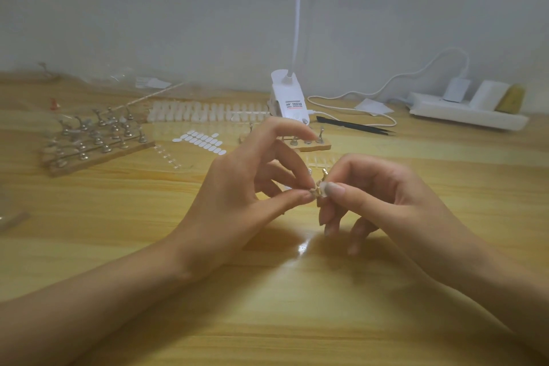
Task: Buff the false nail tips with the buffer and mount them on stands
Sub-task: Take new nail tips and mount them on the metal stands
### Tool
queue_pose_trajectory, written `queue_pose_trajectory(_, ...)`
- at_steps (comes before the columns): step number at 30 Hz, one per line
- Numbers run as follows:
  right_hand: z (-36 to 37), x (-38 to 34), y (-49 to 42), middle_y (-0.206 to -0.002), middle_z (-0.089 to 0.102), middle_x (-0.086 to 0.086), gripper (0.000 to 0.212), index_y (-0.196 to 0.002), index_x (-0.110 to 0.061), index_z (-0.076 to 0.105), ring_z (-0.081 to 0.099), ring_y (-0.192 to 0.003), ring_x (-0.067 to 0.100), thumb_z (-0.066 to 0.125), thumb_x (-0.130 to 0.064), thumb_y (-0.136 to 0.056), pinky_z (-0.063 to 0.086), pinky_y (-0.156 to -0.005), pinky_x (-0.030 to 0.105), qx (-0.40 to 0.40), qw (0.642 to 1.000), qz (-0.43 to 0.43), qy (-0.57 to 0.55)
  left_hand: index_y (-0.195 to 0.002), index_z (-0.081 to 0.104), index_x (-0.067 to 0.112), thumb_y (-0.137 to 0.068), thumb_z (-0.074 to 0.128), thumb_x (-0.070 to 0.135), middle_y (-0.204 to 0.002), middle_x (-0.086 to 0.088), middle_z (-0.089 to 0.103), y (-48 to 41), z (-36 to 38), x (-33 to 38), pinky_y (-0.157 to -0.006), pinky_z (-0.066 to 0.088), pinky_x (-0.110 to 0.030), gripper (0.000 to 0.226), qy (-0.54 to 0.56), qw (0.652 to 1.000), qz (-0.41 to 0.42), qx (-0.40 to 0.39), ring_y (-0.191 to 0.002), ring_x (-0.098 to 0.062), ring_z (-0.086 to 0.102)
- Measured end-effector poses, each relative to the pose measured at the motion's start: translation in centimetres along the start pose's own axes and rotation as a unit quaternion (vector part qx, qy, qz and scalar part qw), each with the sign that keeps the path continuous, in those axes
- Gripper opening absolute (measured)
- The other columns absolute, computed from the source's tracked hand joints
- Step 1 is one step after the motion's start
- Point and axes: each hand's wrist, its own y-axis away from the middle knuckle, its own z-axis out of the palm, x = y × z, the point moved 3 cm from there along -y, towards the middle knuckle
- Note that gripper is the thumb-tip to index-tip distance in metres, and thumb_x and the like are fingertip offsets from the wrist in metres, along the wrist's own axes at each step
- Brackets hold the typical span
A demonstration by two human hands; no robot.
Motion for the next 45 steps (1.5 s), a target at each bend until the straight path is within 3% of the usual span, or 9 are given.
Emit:
queue_pose_trajectory(5,0.3,-0.1,0.0,-0.069,0.066,0.007,0.015,-0.082,-0.014,0.067,0.066,-0.06,0.018,0.06,-0.023,-0.092,0.049,-0.045,0.024,-0.007,0.998,0.006,-0.055,-0.118,0.056,0.026,-0.082,0.076,0.009,-0.083,0.001,0.066,-0.1,0.1,-0.1,-0.058,0.051,-0.023,0.045,0.059,0.998,0.0,-0.005,-0.077,-0.021,0.071)
queue_pose_trajectory(15,-0.7,-0.5,-0.3,-0.068,0.067,0.01,0.016,-0.083,-0.013,0.065,0.065,-0.059,0.021,0.063,-0.025,-0.094,0.049,-0.045,0.024,-0.001,0.999,0.018,-0.033,-0.111,0.059,0.023,-0.08,0.077,0.008,-0.083,-0.003,0.065,-0.1,0.1,-0.5,-0.063,0.054,-0.024,0.04,0.129,0.991,-0.019,0.006,-0.077,-0.028,0.072)
queue_pose_trajectory(21,-2.4,-2.1,-4.2,-0.07,0.069,0.005,0.015,-0.088,-0.011,0.066,0.065,-0.059,0.015,0.058,-0.022,-0.095,0.048,-0.044,0.022,0.021,0.995,0.003,0.102,-0.118,0.056,0.02,-0.086,0.07,-0.001,-0.091,-0.011,0.065,0.1,0.3,-0.2,-0.064,0.055,-0.027,0.041,0.168,0.986,-0.012,0.015,-0.083,-0.026,0.073)
queue_pose_trajectory(30,3.3,-1.6,-17.7,-0.063,0.067,-0.012,0.014,-0.076,-0.027,0.072,0.055,-0.058,0.0,0.07,-0.025,-0.09,0.045,-0.068,0.026,-0.04,0.878,-0.06,0.472,-0.094,0.074,0.002,-0.086,0.07,0.0,-0.095,-0.011,0.062,0.2,0.4,0.3,-0.06,0.054,-0.024,0.009,0.182,0.982,0.019,0.037,-0.083,-0.024,0.071)
queue_pose_trajectory(33,5.0,-0.7,-20.2,-0.067,0.062,-0.009,0.022,-0.07,-0.025,0.063,0.056,-0.067,0.011,0.074,-0.033,-0.087,0.036,-0.052,0.022,-0.026,0.857,-0.063,0.512,-0.091,0.076,0.003,-0.083,0.073,0.0,-0.092,-0.003,0.063,0.2,0.5,0.2,-0.055,0.054,-0.022,0.008,0.179,0.983,0.014,0.038,-0.075,-0.022,0.068)
queue_pose_trajectory(36,5.0,0.0,-21.2,-0.082,0.067,-0.001,0.022,-0.074,-0.02,0.063,0.059,-0.077,0.019,0.073,-0.033,-0.089,0.035,-0.055,0.029,-0.022,0.841,-0.043,0.54,-0.092,0.076,0.003,-0.085,0.072,-0.001,-0.093,-0.002,0.064,0.2,0.5,0.0,-0.052,0.051,-0.02,0.009,0.171,0.985,-0.001,0.031,-0.074,-0.02,0.069)
queue_pose_trajectory(38,4.3,-0.1,-21.0,-0.093,0.07,-0.002,0.007,-0.087,-0.021,0.073,0.062,-0.085,0.019,0.069,-0.023,-0.092,0.038,-0.062,0.029,-0.028,0.84,-0.041,0.54,-0.094,0.076,0.001,-0.088,0.068,-0.002,-0.094,-0.001,0.064,0.2,0.5,-0.1,-0.051,0.049,-0.019,0.01,0.171,0.985,-0.015,0.02,-0.076,-0.016,0.071)
queue_pose_trajectory(43,-0.3,-2.4,-16.4,-0.087,0.069,-0.013,0.03,-0.098,-0.032,0.075,0.055,-0.069,0.001,0.057,-0.008,-0.096,0.051,-0.073,0.033,0.023,0.881,-0.075,0.466,-0.095,0.078,0.008,-0.084,0.074,0.004,-0.097,0.0,0.067,0.4,0.7,-0.7,-0.055,0.052,-0.02,0.012,0.158,0.985,-0.063,0.003,-0.081,-0.015,0.071)
queue_pose_trajectory(45,-3.5,-2.7,-13.2,-0.082,0.071,-0.014,0.031,-0.095,-0.033,0.075,0.058,-0.068,0.001,0.056,-0.009,-0.097,0.049,-0.065,0.021,0.047,0.894,-0.076,0.439,-0.094,0.079,0.012,-0.081,0.077,0.015,-0.098,0.003,0.069,0.4,0.8,-0.8,-0.055,0.053,-0.022,0.014,0.172,0.982,-0.083,-0.007,-0.083,-0.022,0.071)
